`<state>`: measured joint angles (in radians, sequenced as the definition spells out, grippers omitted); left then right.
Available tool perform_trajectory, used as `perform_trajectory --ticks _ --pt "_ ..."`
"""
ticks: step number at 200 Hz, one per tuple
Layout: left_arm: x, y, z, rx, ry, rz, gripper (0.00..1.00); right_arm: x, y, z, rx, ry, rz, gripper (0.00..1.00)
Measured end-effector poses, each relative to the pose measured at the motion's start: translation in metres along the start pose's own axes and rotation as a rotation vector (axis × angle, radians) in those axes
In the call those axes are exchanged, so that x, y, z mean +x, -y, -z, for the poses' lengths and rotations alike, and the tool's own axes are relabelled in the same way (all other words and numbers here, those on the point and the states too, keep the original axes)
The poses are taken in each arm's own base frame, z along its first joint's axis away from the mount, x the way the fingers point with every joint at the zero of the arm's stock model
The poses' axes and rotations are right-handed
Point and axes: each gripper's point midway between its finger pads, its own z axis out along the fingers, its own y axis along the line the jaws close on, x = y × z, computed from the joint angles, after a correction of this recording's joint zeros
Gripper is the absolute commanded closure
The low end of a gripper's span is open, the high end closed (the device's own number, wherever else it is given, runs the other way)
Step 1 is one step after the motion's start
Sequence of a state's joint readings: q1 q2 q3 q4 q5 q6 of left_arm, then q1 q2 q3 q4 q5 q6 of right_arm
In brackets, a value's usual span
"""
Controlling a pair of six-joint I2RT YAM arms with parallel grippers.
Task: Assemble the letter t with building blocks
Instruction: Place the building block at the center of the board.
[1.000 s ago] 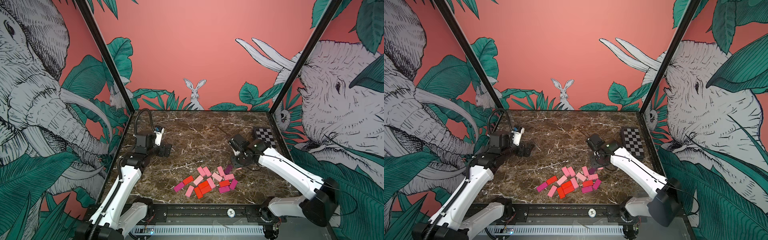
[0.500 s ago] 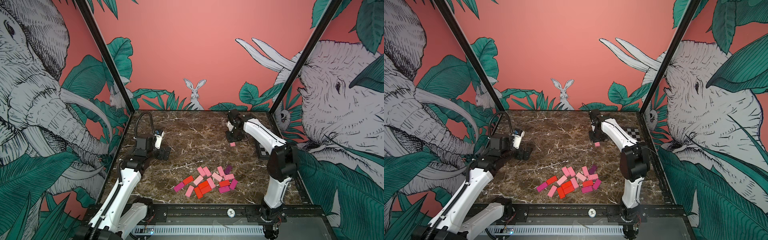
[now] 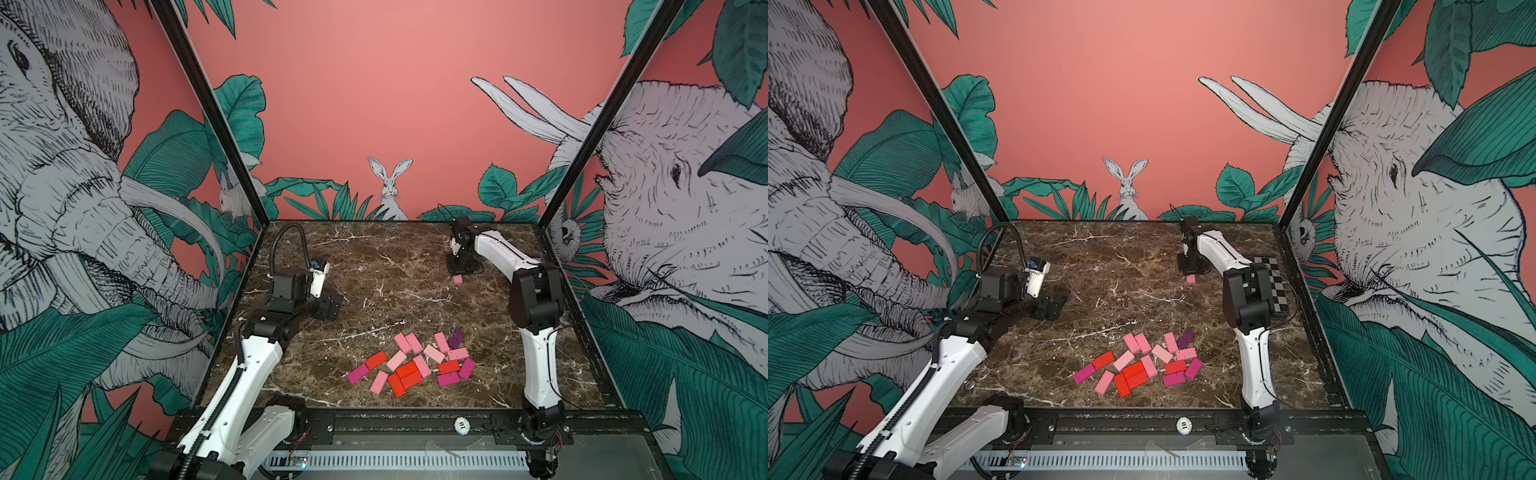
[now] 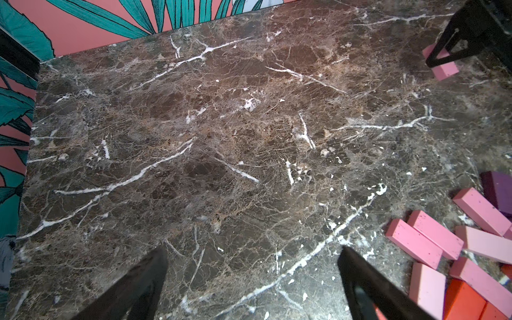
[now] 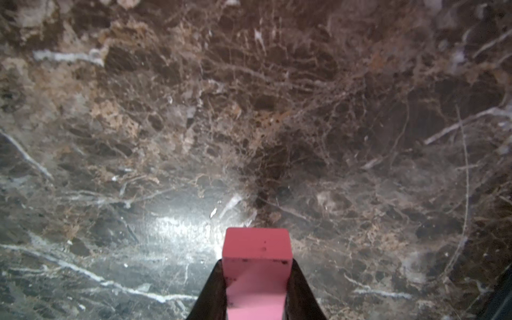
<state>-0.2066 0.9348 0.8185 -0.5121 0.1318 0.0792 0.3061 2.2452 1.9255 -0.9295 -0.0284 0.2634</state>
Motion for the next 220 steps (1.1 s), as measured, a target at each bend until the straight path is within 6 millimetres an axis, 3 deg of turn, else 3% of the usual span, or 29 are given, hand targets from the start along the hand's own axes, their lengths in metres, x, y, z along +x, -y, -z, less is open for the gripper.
perform_trajectory --ticks 69,146,220 --pt "0.000 0.002 0.000 0.009 0.002 0.000 0.01 -0.025 0.017 -0.032 0.031 0.031 -0.053 0.97" --pt "-0.002 0.002 0.002 0.009 0.009 -0.001 0.01 -0.039 0.031 -0.036 0.048 0.055 -0.078 0.87" --pt "-0.003 0.002 0.004 0.007 0.019 -0.002 0.01 -0.046 0.031 -0.040 0.046 0.066 -0.079 0.76"
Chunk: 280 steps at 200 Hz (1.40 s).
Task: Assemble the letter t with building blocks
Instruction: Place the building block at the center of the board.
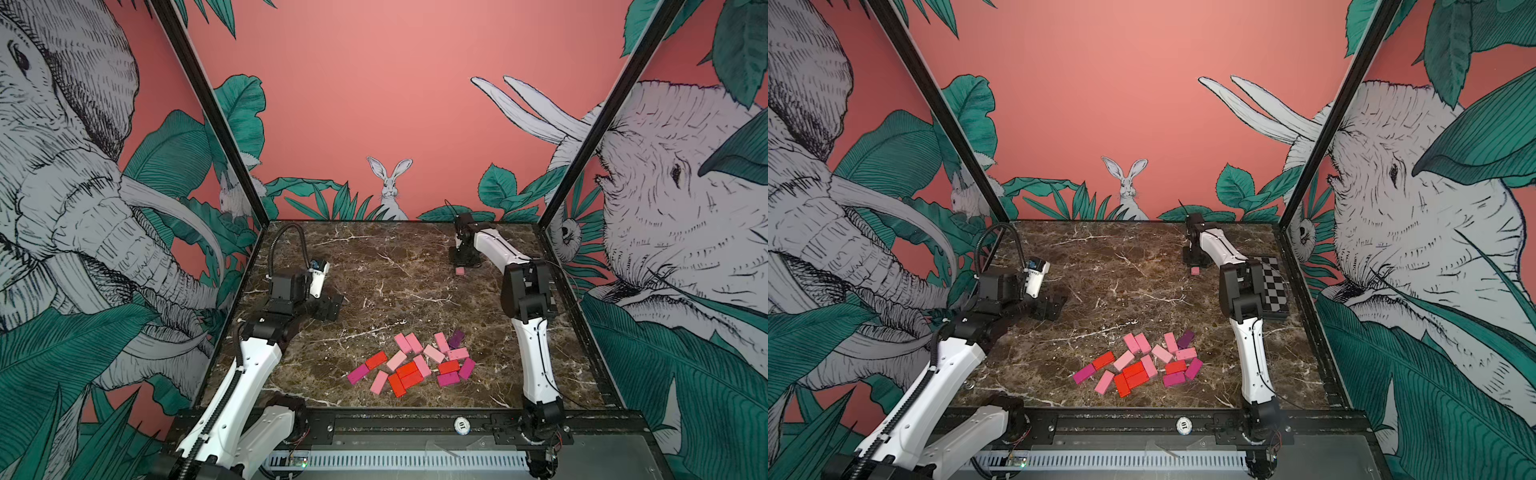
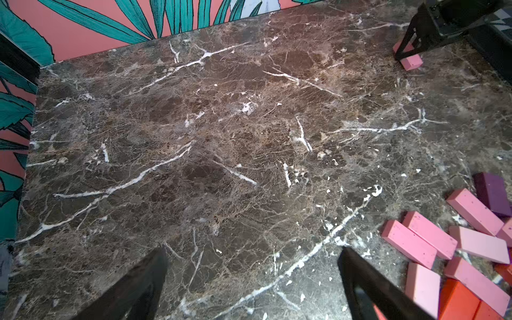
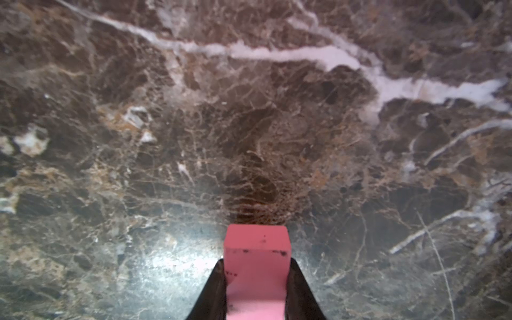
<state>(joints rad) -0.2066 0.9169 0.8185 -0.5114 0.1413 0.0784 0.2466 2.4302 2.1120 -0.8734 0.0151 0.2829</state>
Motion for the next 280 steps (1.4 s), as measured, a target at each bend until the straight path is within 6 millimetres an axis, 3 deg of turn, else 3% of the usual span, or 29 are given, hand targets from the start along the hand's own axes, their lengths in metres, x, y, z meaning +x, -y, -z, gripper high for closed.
perform_trajectory --ticks 112,174,208,280 --pt "-0.001 0.000 0.001 -0.001 0.006 0.000 0.01 -0.001 -0.002 -0.004 -0.009 -0.002 0.022 0.61" --pt "-0.001 0.000 0.002 -0.005 0.009 -0.001 0.01 0.000 -0.003 -0.004 -0.027 -0.007 0.026 0.43" --pt "-0.002 0.000 0.003 -0.005 0.010 -0.001 0.01 0.002 -0.005 -0.003 -0.038 -0.010 0.040 0.29" --pt "-0.002 -0.001 0.003 -0.007 0.010 0.002 0.01 0.017 -0.004 0.010 -0.051 -0.043 0.059 0.26"
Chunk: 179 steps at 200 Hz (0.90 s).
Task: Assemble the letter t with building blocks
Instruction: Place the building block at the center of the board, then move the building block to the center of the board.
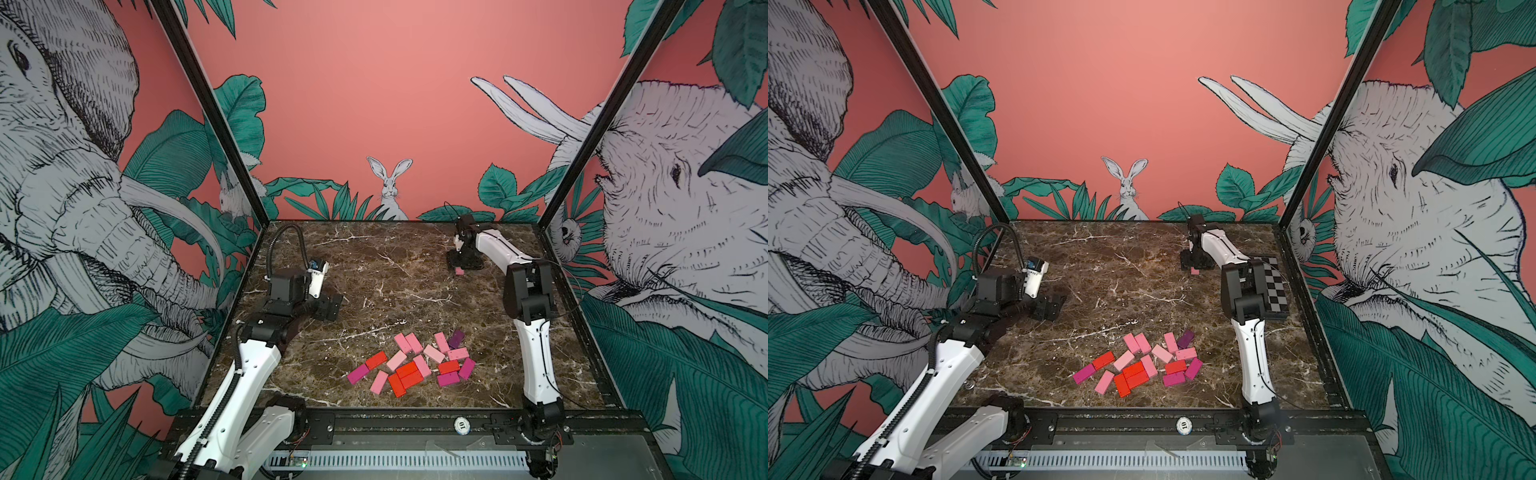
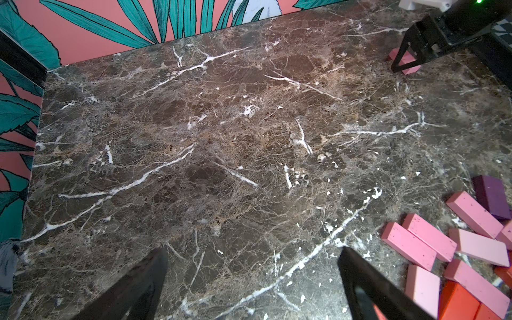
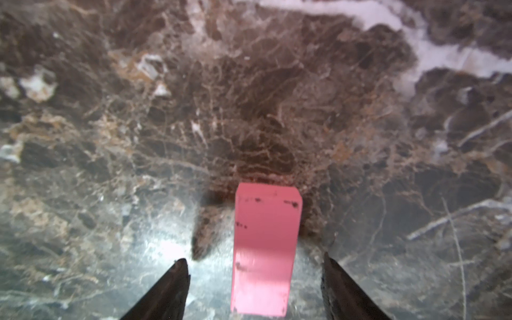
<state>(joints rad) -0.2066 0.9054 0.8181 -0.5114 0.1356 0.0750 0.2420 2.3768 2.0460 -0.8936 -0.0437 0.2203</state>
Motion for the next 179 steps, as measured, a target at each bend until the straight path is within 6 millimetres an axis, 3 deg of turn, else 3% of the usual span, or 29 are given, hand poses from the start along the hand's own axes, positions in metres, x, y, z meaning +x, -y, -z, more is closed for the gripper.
perform_trajectory --ticks 117,150,179 --pt "0.000 0.000 0.000 -0.002 -0.001 0.000 0.01 0.036 -0.004 0.082 -0.055 0.036 0.049 0.29" --pt "0.000 0.000 0.000 -0.002 -0.001 0.000 0.01 0.031 -0.004 0.077 -0.053 0.044 0.063 0.34" --pt "0.000 0.000 0.000 -0.003 0.000 0.000 0.02 0.021 -0.005 0.055 -0.051 0.038 0.068 0.39"
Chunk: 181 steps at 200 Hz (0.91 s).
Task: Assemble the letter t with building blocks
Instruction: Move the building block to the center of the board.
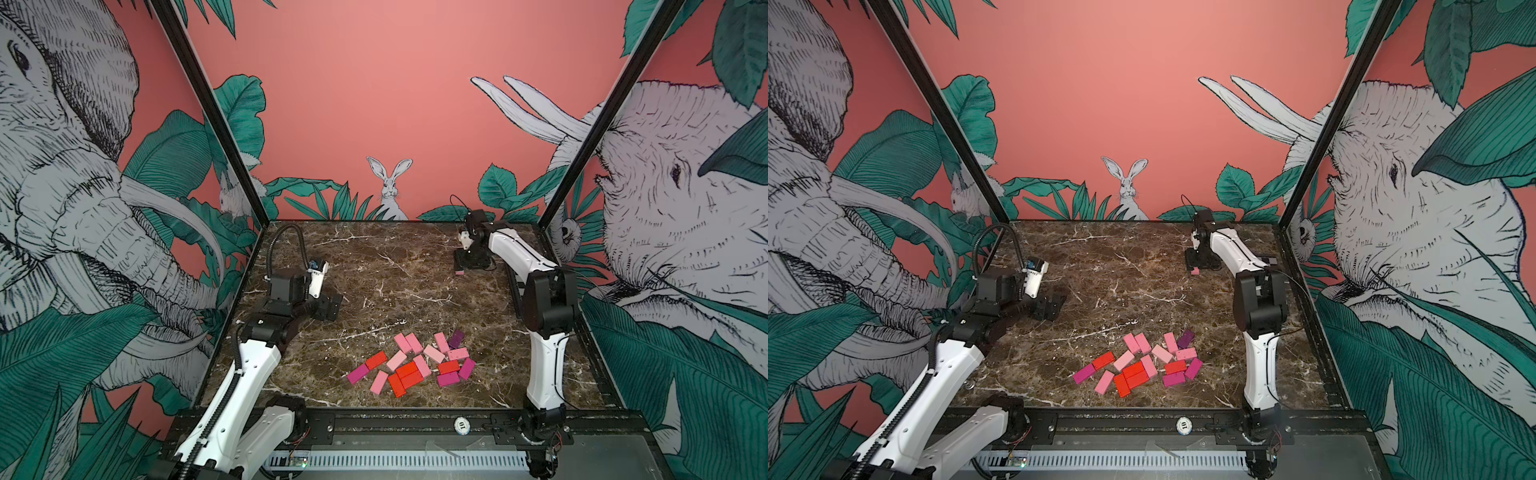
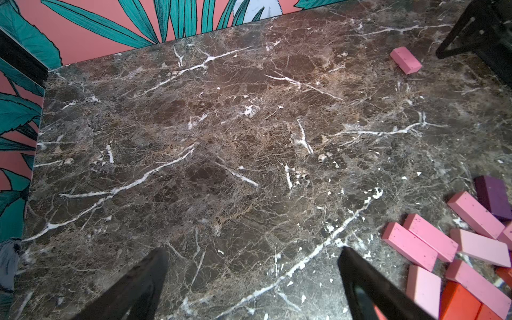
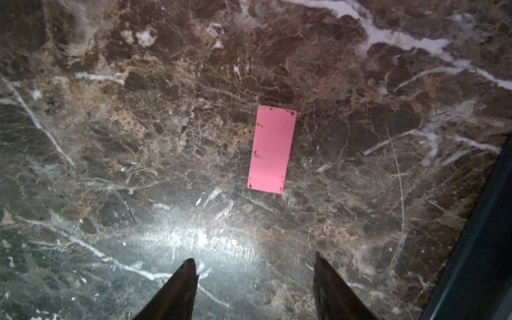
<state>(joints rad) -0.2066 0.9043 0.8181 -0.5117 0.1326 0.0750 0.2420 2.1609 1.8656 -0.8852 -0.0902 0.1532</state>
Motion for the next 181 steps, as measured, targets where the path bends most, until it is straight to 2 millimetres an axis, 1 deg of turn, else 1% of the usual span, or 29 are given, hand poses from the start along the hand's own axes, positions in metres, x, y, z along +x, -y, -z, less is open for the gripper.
perform_trajectory --ticks 33,56,94,128,181 --pt "-0.001 0.000 0.002 -0.003 0.006 -0.001 0.02 -0.005 0.001 -0.029 0.003 -0.009 -0.008 0.44" --pt "-0.001 0.000 0.002 -0.004 0.006 0.000 0.02 -0.010 0.003 -0.040 0.009 -0.001 -0.020 0.46" --pt "0.000 0.000 0.001 -0.004 0.005 -0.001 0.02 -0.018 0.007 -0.047 0.033 0.027 -0.037 0.51" --pt "0.000 -0.001 0.001 -0.005 0.005 -0.001 0.02 -0.026 0.010 -0.050 0.049 0.048 -0.046 0.59" --pt "0.000 -0.002 0.001 -0.013 0.004 -0.001 0.02 -0.021 0.011 -0.064 0.051 0.023 -0.060 0.61"
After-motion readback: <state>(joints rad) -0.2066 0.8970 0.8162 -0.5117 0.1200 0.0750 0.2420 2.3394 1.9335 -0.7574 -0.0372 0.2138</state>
